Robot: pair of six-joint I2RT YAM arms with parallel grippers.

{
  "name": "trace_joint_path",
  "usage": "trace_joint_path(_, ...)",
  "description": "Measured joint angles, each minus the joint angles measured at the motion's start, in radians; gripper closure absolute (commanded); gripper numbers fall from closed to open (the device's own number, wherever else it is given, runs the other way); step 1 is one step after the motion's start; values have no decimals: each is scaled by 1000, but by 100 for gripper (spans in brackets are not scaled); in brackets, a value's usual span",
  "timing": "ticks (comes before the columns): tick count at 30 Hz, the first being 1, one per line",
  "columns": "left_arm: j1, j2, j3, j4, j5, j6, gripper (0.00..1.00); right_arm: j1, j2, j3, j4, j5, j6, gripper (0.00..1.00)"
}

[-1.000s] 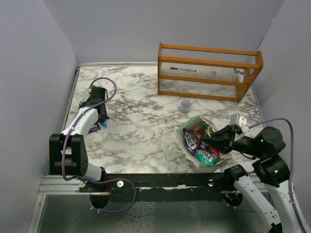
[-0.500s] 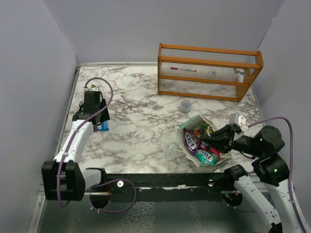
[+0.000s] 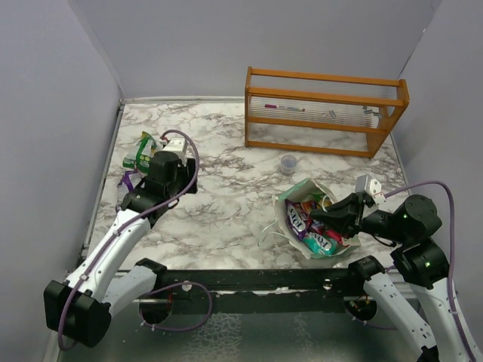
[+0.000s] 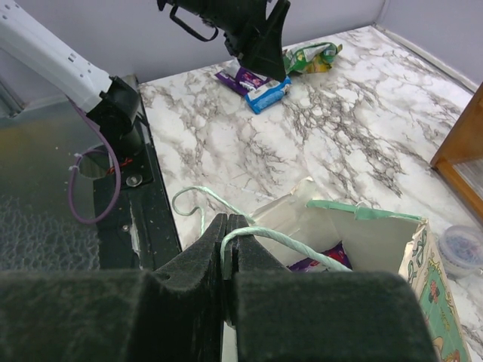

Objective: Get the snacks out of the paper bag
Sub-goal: Place the snack at the center of the board, then take out the snack from the paper bag.

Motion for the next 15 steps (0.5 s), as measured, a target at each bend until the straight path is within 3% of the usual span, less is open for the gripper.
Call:
trace_joint_path(7, -106, -177, -58, 27, 69, -92, 37, 0, 20, 3, 36, -60, 38, 98)
trace_joint_path(15, -109, -327, -159, 57, 389, -320, 34, 5, 205, 5, 56, -321, 59, 98)
